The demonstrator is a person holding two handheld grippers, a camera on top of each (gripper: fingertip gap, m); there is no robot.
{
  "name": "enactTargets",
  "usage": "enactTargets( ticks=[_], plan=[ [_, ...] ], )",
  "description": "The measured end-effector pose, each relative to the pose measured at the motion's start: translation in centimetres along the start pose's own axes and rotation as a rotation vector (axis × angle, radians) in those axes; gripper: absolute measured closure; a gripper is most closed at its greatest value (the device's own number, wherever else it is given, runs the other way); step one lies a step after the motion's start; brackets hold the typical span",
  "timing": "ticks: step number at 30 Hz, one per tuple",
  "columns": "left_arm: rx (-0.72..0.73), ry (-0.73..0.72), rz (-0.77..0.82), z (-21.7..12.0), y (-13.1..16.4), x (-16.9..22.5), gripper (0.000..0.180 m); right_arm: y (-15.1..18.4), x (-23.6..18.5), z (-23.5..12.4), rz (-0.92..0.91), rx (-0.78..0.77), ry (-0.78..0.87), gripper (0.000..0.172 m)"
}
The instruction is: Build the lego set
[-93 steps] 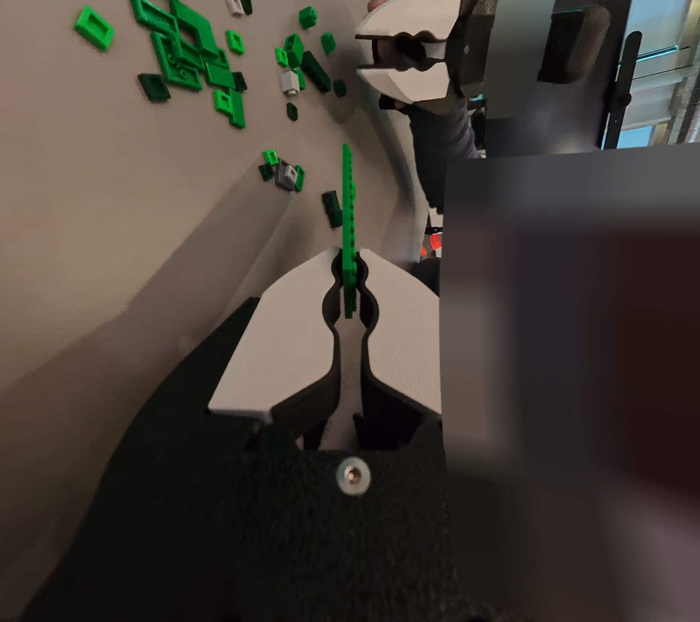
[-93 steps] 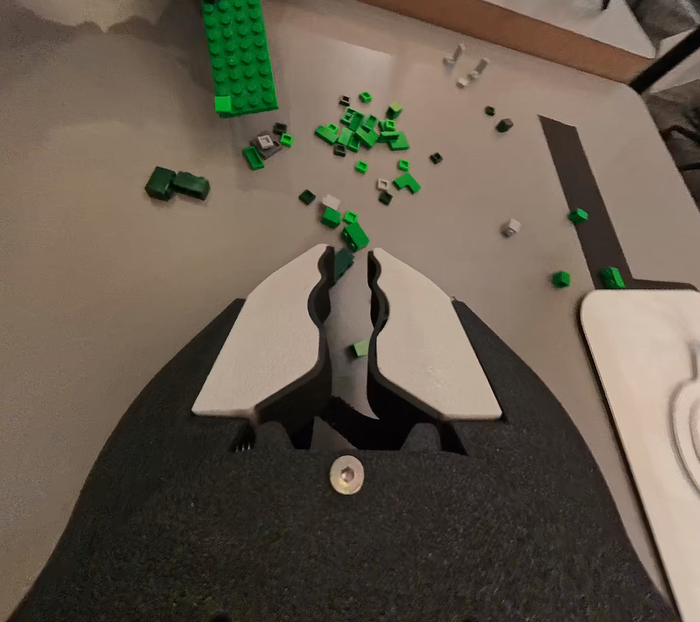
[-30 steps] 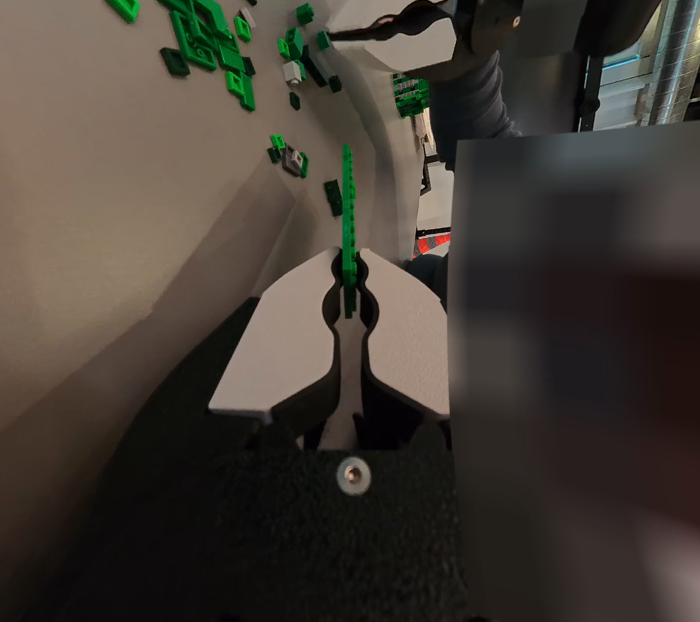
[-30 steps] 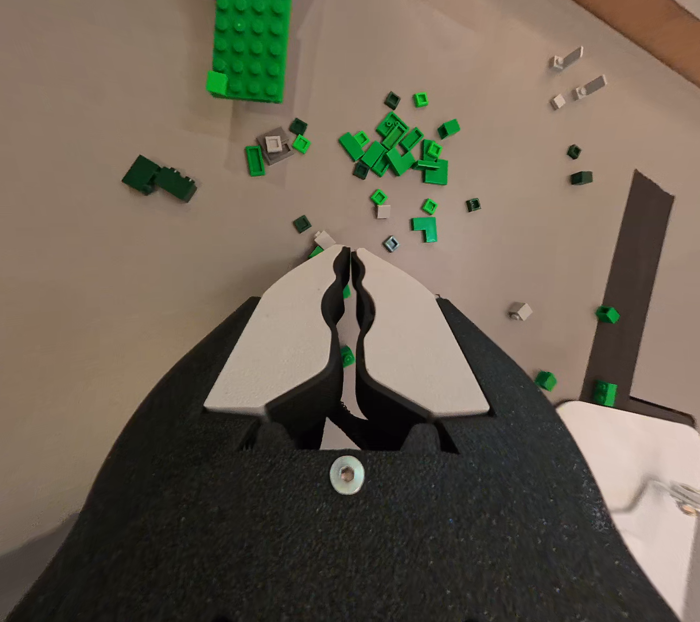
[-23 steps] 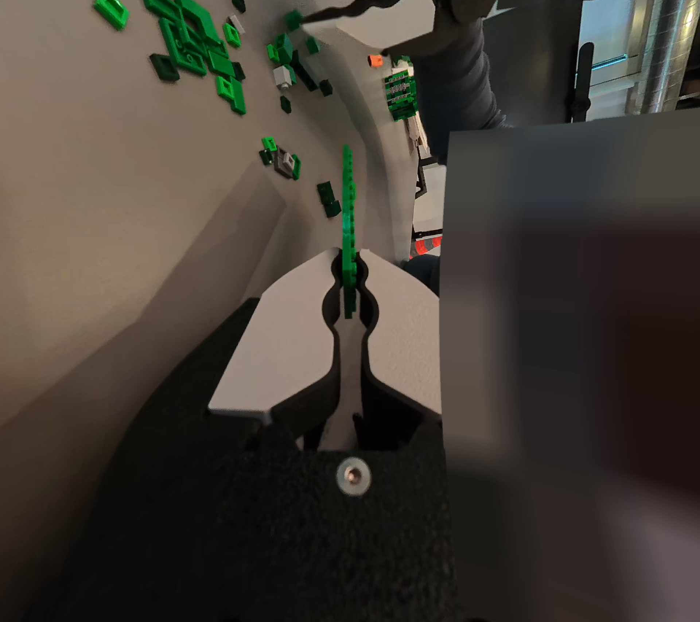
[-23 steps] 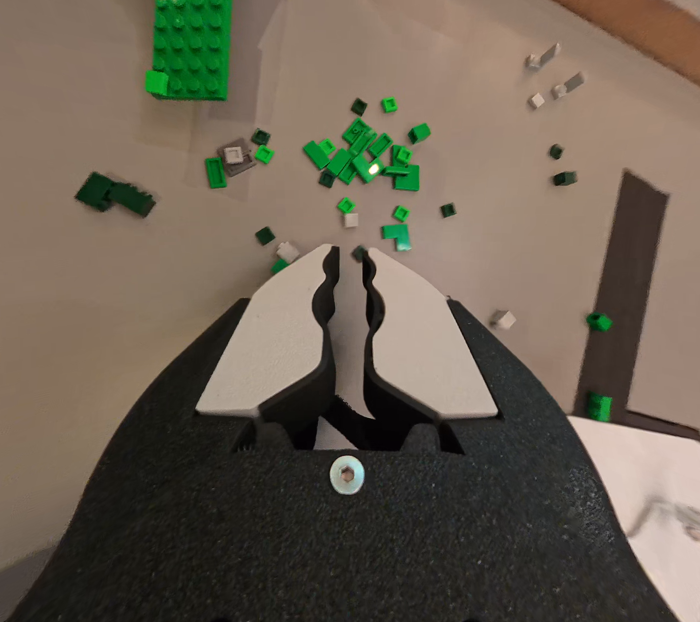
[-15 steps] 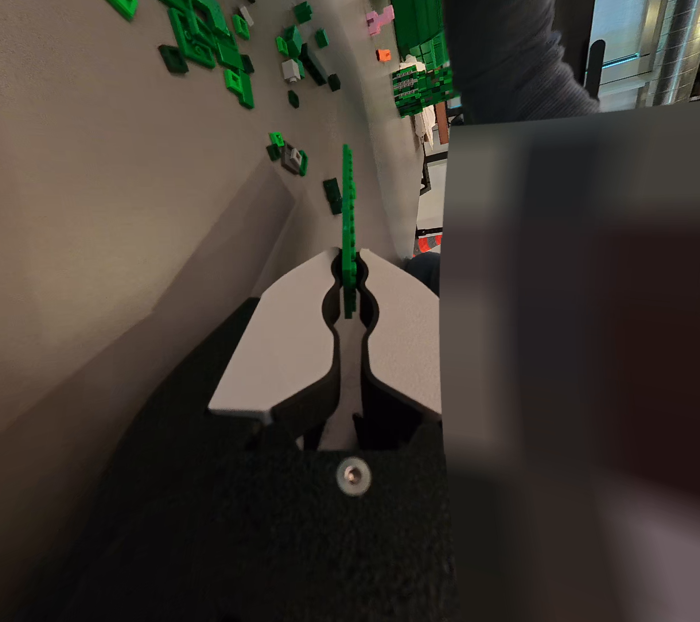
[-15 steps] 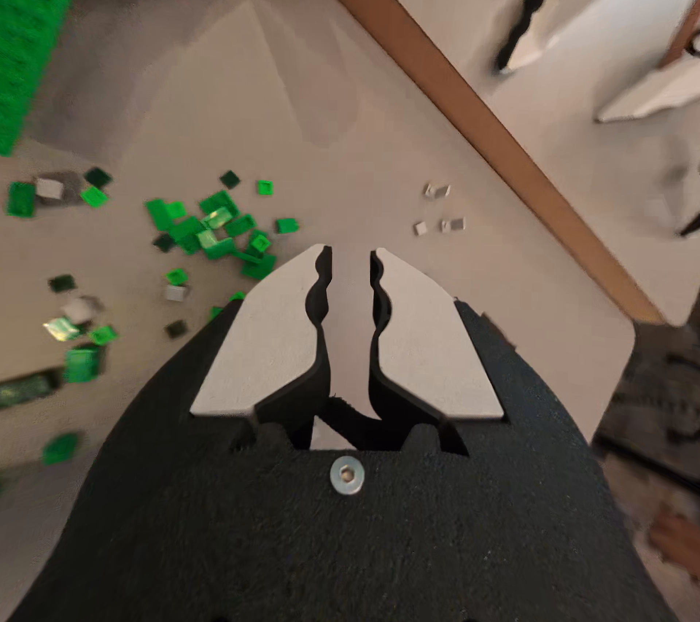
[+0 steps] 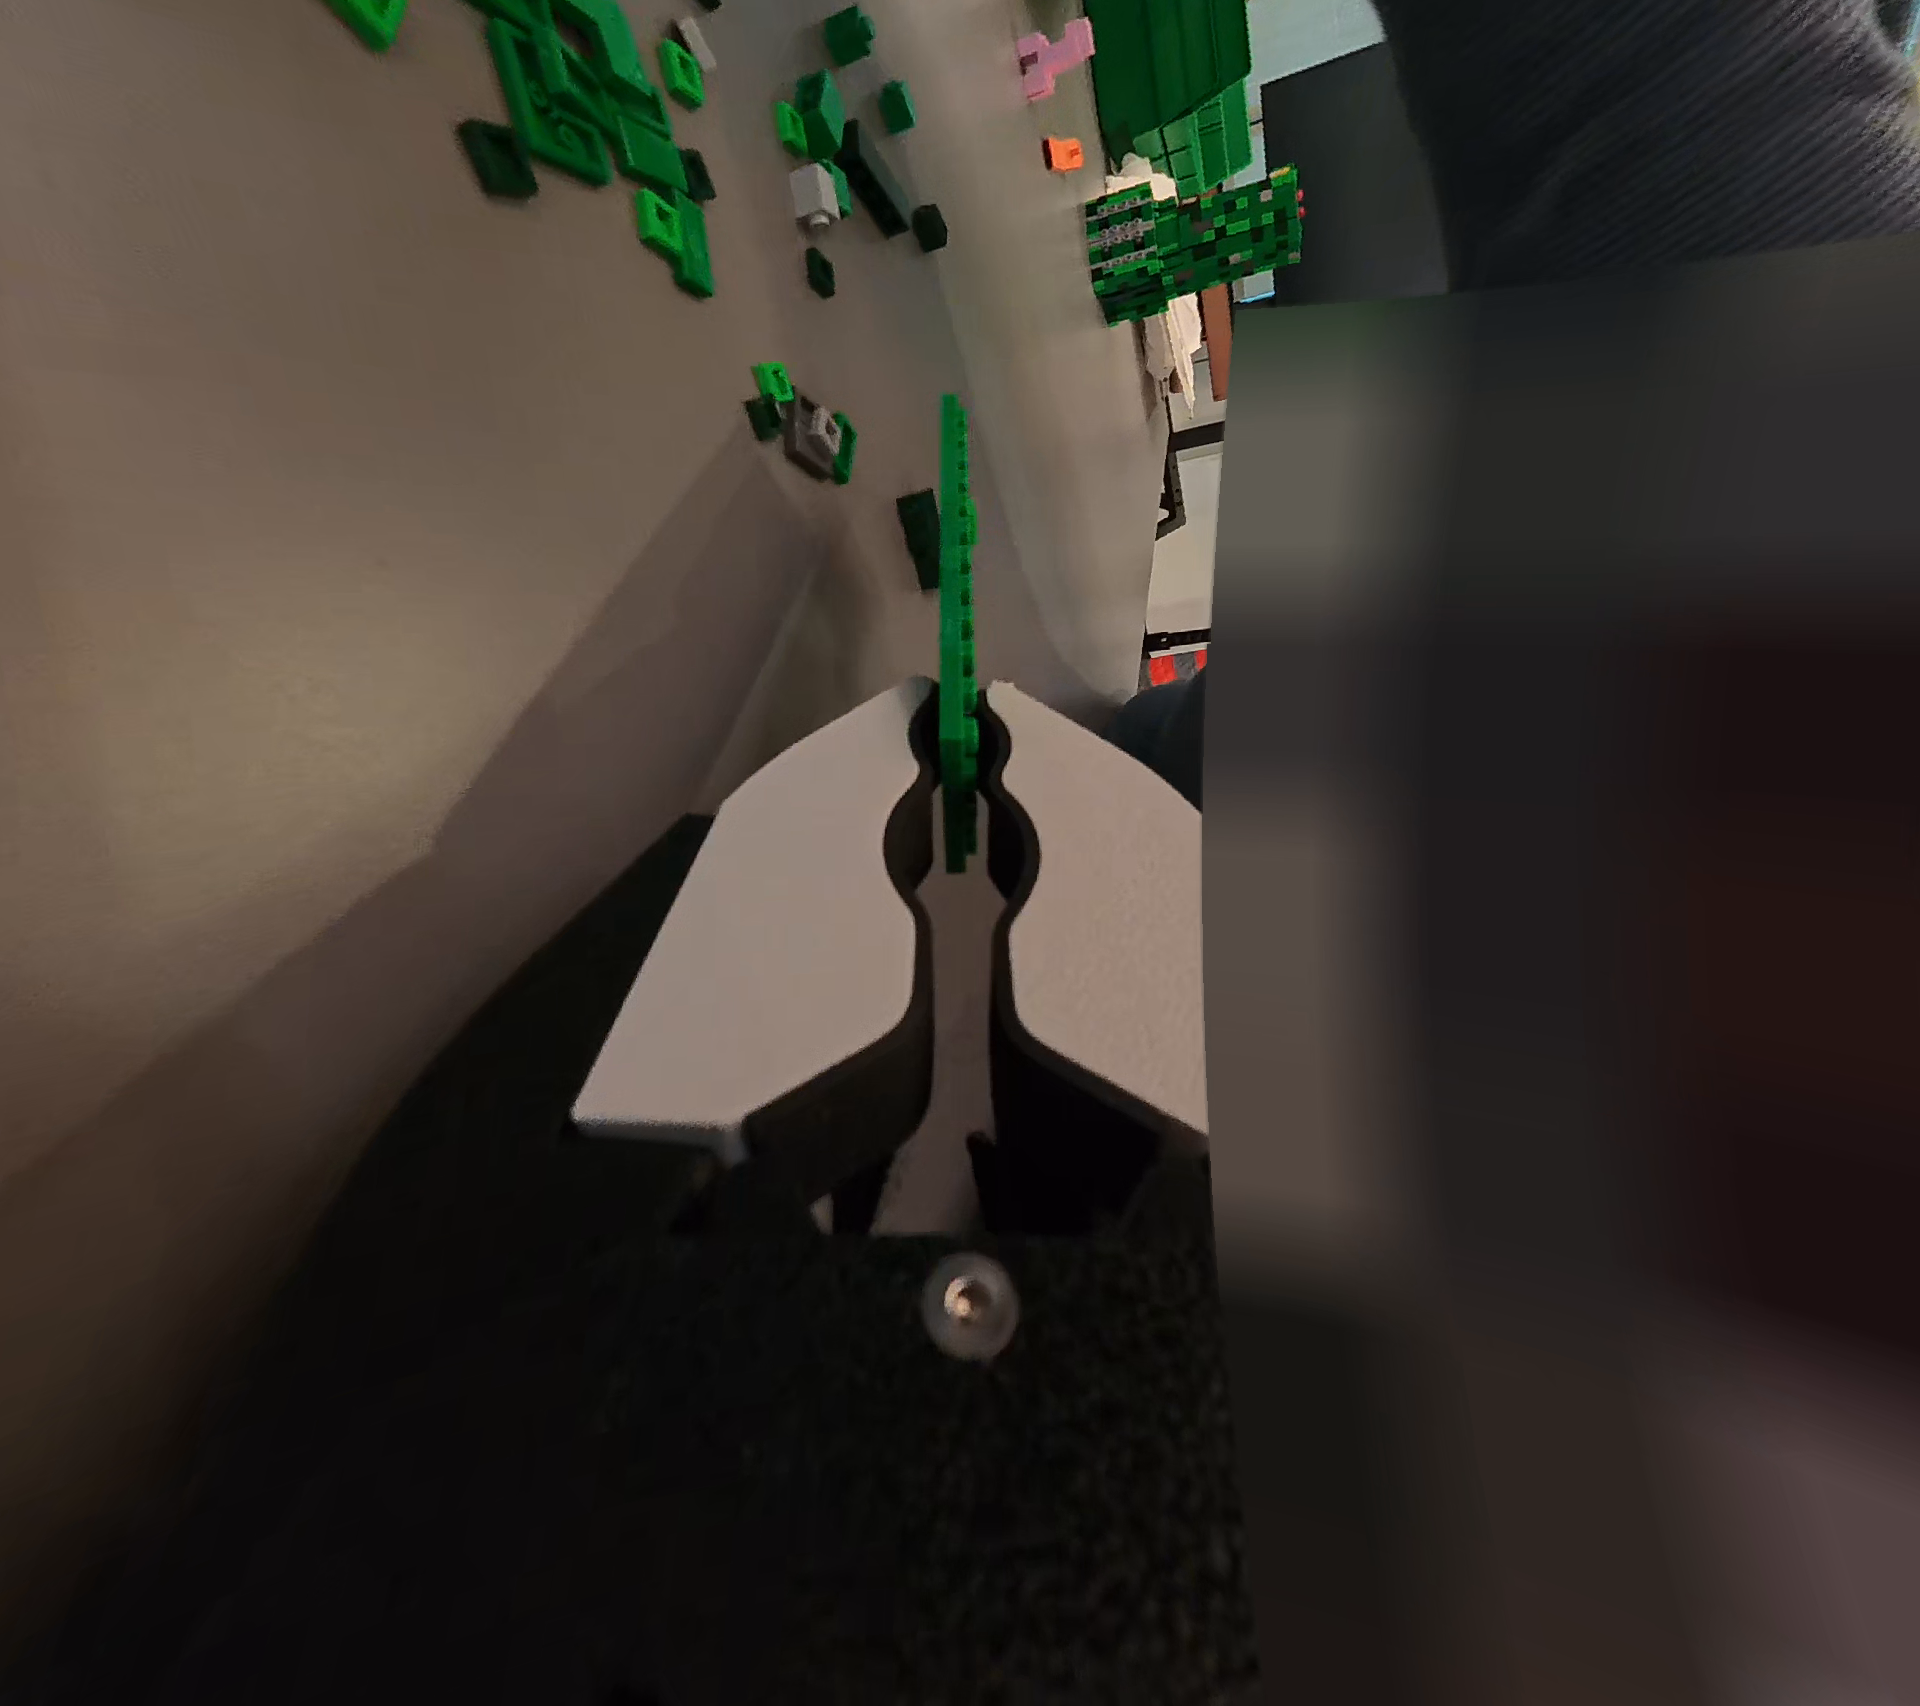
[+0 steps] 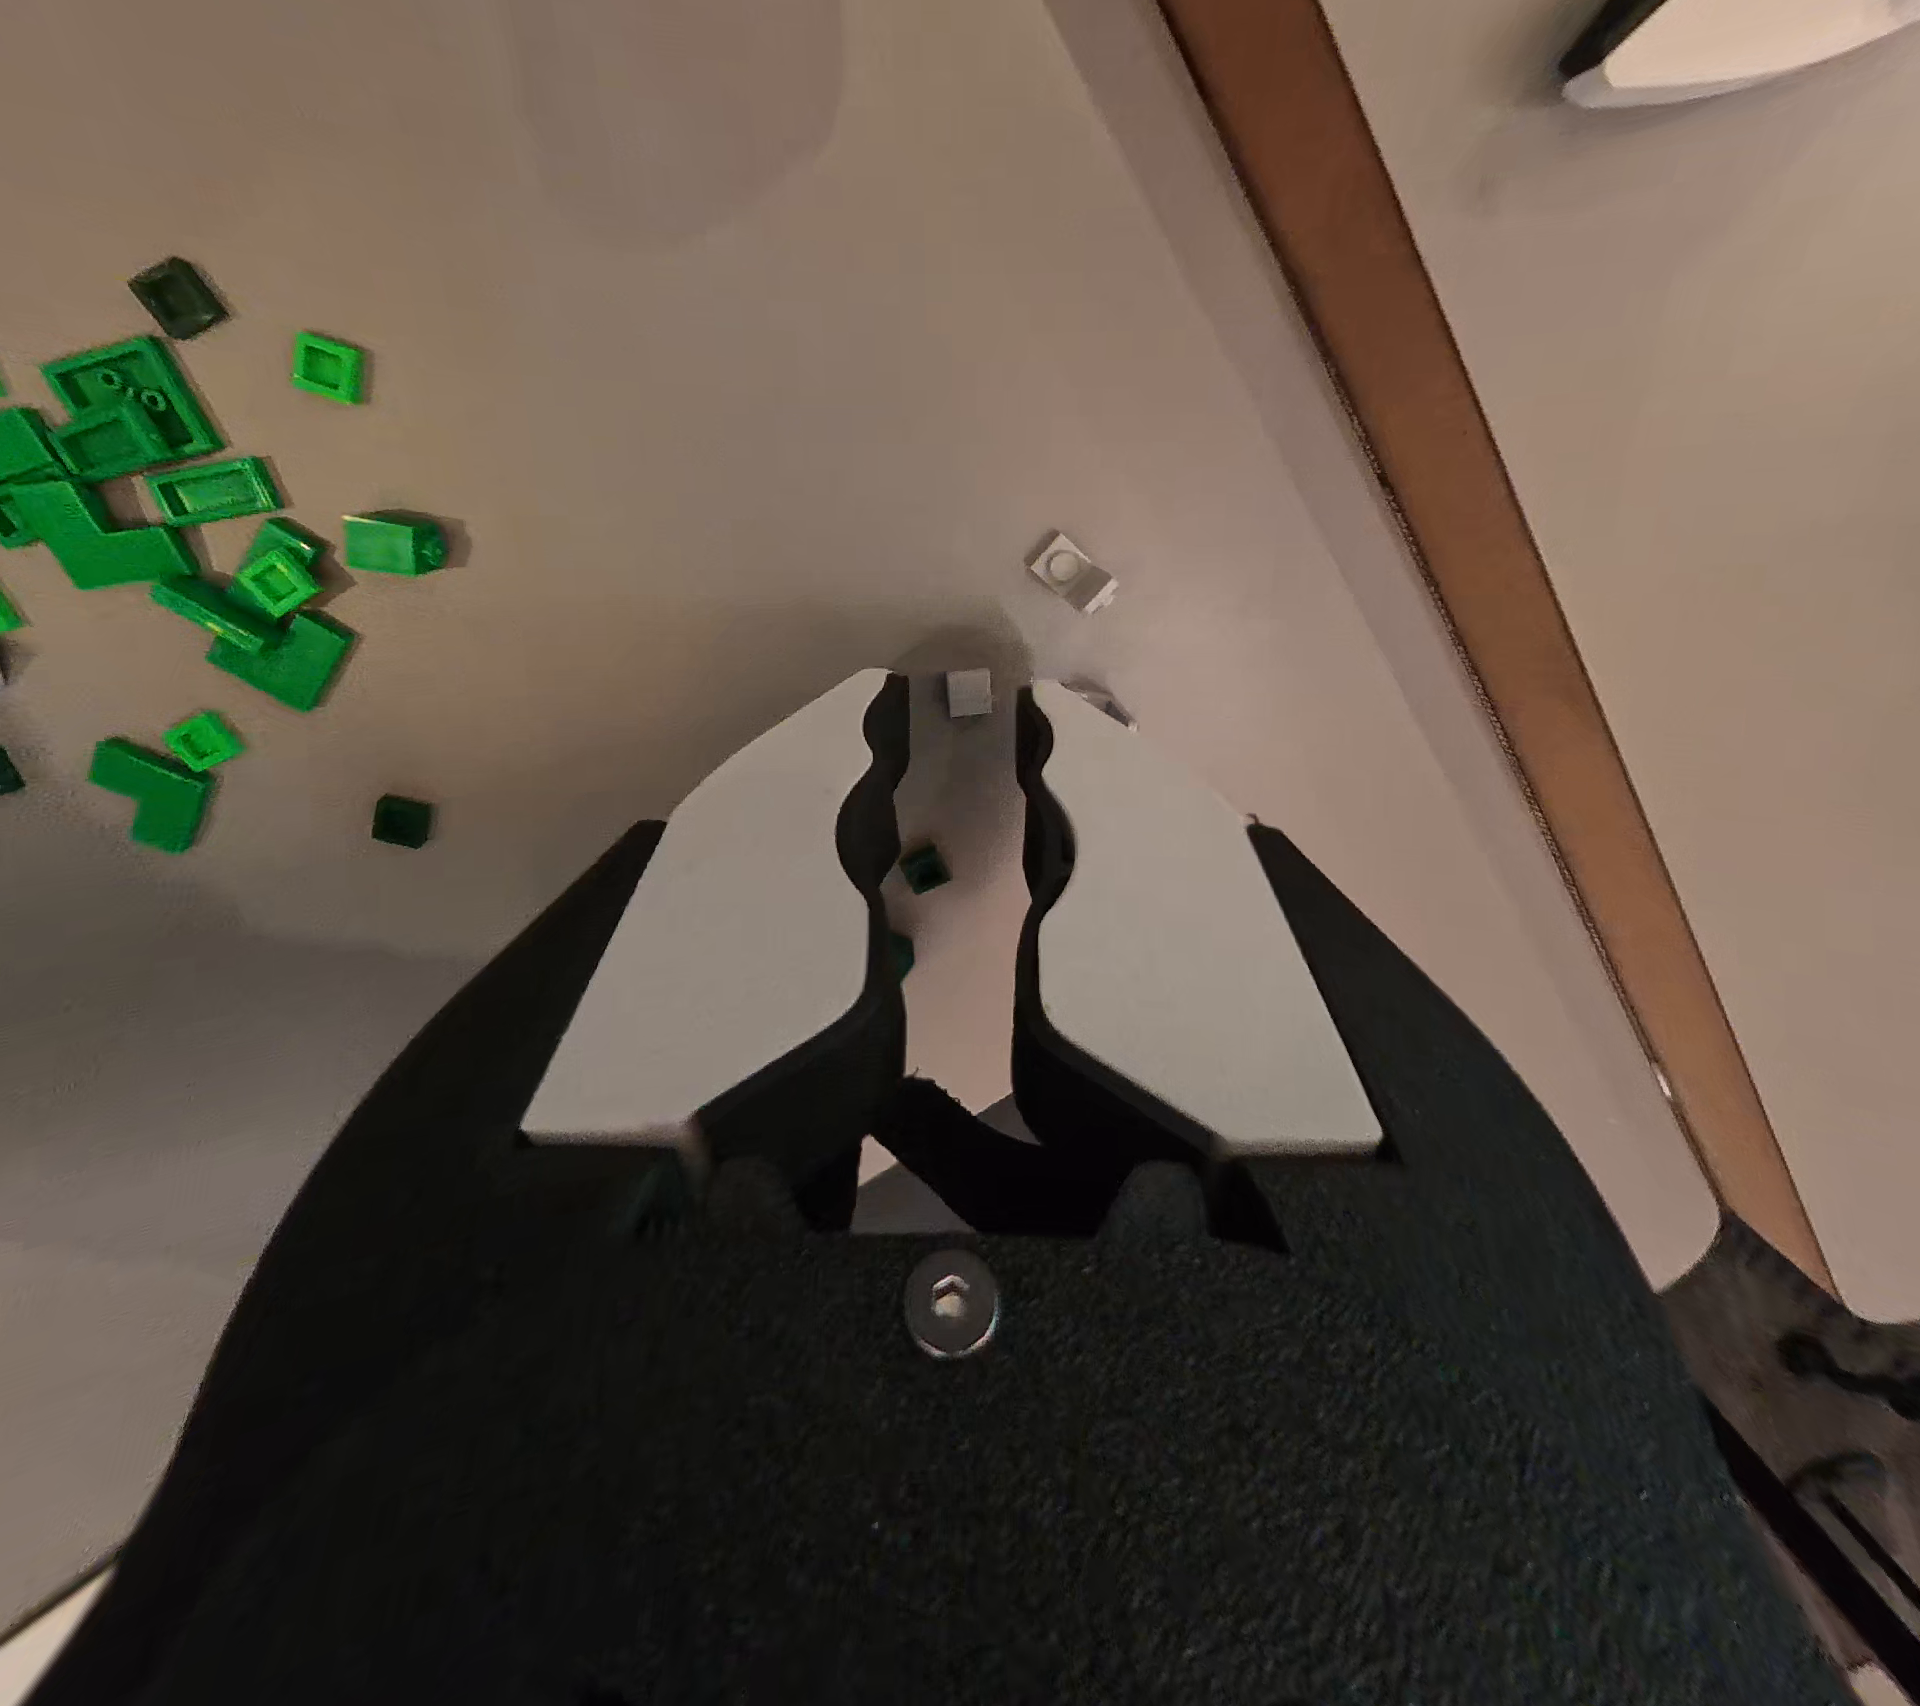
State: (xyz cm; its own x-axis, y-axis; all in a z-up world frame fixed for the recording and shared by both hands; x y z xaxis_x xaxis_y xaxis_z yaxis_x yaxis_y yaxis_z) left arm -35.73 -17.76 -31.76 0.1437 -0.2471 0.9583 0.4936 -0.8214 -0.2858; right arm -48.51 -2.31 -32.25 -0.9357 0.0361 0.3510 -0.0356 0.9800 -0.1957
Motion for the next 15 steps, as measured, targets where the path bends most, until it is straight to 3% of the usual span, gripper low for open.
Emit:
enactTargets(
  ticks=[9,15],
  plan=[
    [0.003,0.002,0.002,0.2,0.0,0.1,0.176,-0.1,-0.1,0.4,-0.007,-0.048,-0.054,0.165],
    [0.008,0.003,0.001,0.2,-0.1,0.1,0.176,-0.6,-2.1,-1.5,0.135,0.016,0.071,0.164]
  ],
)
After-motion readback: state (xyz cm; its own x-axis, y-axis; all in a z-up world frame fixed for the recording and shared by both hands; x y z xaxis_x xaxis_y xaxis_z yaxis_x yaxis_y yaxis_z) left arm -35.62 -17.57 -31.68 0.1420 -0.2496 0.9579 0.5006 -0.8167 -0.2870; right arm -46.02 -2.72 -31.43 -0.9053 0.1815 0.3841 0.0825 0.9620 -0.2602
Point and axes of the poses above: each gripper's, where its closed fingertips meet, z out along the fingers, y out of its underside, x = y × z across the jaws, the point moved 4 cm from there along -z, back along the fingers, and after that the axes turned 15 degrees about y, right-handed, at the moved point
